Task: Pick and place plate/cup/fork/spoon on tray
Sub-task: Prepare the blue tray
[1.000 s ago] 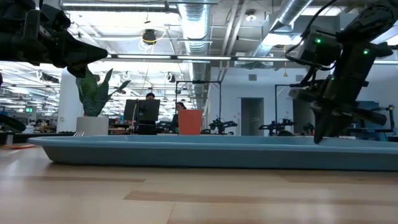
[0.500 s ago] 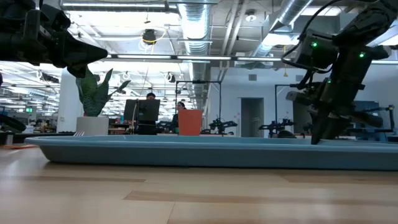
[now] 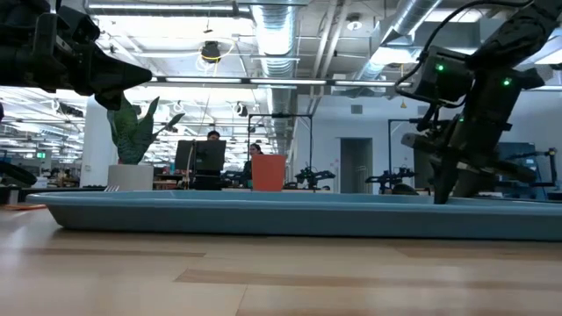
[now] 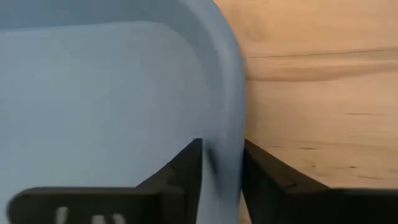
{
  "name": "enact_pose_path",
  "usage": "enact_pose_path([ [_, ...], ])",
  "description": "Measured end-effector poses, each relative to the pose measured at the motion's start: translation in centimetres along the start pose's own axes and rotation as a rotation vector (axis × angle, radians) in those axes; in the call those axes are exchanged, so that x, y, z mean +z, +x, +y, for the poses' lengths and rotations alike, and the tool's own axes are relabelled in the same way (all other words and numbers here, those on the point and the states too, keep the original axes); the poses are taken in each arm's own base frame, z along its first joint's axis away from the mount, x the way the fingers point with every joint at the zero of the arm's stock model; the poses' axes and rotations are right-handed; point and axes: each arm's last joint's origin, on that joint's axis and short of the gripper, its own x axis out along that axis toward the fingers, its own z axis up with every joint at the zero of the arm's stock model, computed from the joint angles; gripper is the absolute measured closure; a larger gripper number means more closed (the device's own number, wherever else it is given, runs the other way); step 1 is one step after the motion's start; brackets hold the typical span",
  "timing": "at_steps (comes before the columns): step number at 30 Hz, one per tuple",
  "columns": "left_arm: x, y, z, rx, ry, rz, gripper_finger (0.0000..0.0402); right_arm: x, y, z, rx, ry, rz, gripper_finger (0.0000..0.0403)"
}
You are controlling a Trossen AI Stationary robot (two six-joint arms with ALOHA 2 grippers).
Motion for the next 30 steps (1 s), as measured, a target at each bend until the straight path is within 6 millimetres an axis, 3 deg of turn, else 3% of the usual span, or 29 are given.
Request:
enact_pose_path([
  [10, 0.0, 0.0, 0.0, 0.000, 0.000, 0.000, 0.0401, 0.1, -0.3, 0.3, -0.003, -0.024, 0.002, 0.0206],
  [21, 0.0, 0.0, 0.0, -0.008, 0.000, 0.001, 0.0401, 1.4, -1.9, 0.7, -0.147, -0.149, 0.007, 0.0202],
  [30, 0.0, 0.0, 0.0, -0.008, -0.001, 0.002, 0.0401, 1.9, -2.1, 1.3, -0.103, -0.196, 0.036, 0.0215],
])
